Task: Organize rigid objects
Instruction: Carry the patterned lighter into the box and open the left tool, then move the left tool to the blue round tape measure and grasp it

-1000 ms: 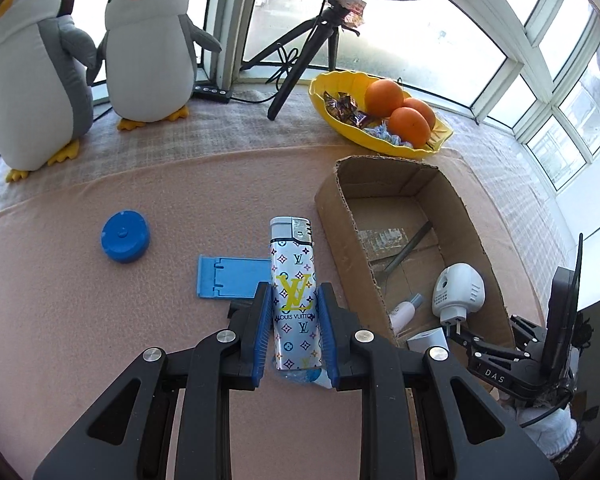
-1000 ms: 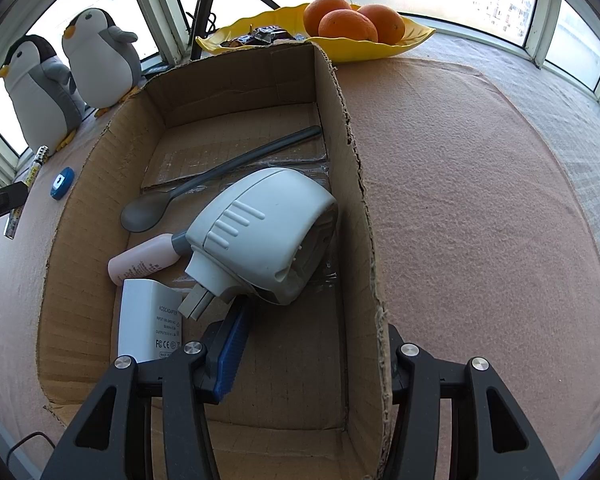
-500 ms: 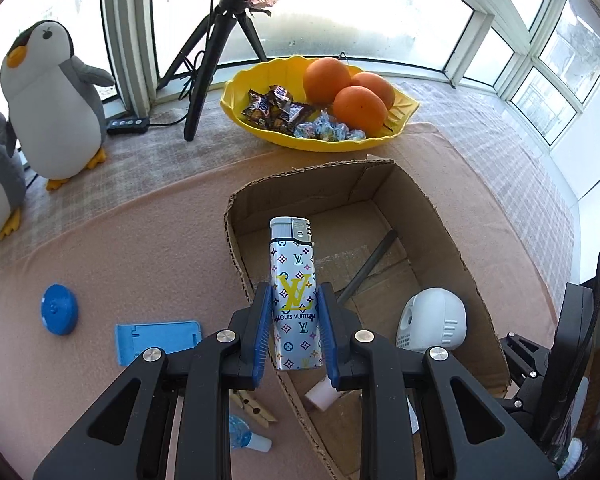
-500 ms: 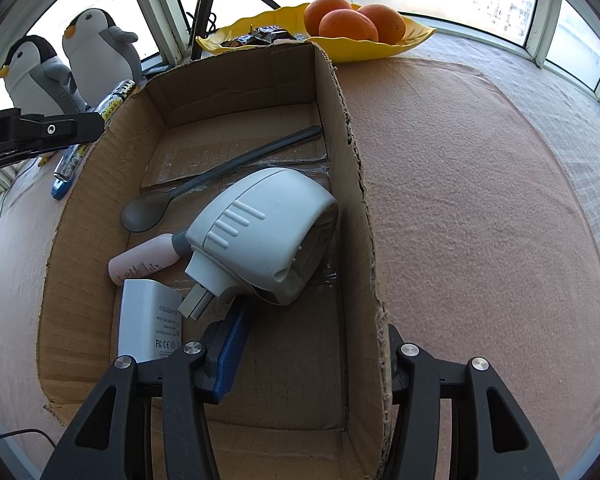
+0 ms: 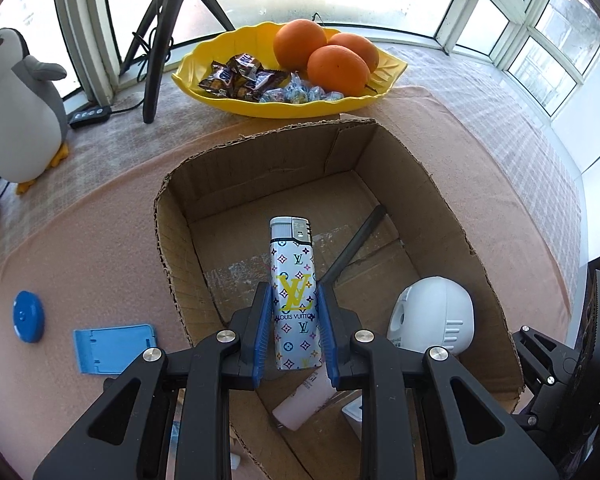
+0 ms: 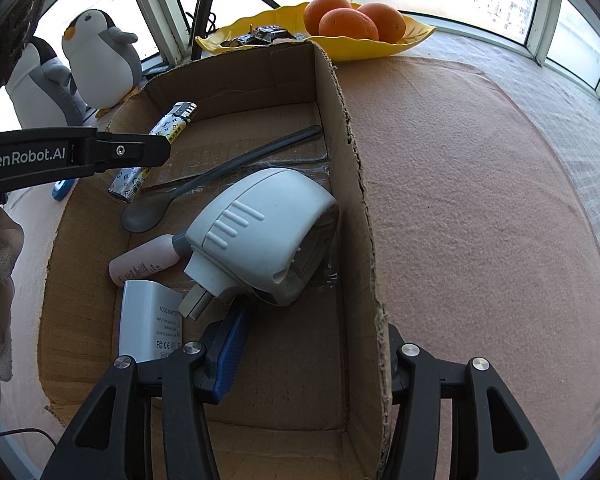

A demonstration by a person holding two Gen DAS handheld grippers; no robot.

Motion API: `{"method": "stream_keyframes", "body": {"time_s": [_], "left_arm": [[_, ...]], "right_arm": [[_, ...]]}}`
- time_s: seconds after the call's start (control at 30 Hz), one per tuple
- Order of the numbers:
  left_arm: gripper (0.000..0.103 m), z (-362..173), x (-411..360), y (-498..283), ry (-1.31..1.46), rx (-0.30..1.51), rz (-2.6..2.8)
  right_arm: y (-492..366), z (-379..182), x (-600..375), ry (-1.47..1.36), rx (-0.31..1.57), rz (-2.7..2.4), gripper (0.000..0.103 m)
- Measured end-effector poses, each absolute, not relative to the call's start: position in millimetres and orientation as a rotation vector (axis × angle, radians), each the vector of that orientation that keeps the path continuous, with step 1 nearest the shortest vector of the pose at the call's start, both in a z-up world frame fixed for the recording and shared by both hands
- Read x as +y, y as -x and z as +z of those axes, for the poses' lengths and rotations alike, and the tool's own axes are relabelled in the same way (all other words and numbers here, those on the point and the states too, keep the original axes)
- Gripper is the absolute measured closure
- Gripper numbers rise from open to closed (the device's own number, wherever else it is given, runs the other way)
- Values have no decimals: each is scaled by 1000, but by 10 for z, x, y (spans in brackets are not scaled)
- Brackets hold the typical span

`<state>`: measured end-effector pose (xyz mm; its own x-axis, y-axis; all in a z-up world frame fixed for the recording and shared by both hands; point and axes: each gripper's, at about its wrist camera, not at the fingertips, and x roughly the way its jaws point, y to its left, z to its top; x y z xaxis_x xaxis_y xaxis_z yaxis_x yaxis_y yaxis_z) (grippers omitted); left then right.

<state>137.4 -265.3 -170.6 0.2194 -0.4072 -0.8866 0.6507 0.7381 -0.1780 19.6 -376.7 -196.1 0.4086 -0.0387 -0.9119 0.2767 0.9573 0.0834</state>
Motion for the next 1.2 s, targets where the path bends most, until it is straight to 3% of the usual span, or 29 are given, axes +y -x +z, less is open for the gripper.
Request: {"method": "stream_keyframes", "body": {"time_s": [0.37,0.47,0.5,1.03,1.2], "left_arm": [[80,-1713,-2702,-1394,-233,1153,-774],[55,-1668,-2698,-1368,-235,1135,-774],[52,-1648,-2694,-1359,-237,1123,-767],[51,-1380,-2212,-1408,-162,1064,-753],[45,-1325,-1697,-1580,-156,1021,-658]], "right_arm": [[-199,-1961,-3768,-236,1136,-202,55],[-200,-1966,-3765,-239,1136,-202,54],[-203,-1970,-3762,-240,1136,-202,54],[-200,-1989,-3753,-239,1141,-198,46],[-200,-1999,-3760,-246,1141,-198,45]]}}
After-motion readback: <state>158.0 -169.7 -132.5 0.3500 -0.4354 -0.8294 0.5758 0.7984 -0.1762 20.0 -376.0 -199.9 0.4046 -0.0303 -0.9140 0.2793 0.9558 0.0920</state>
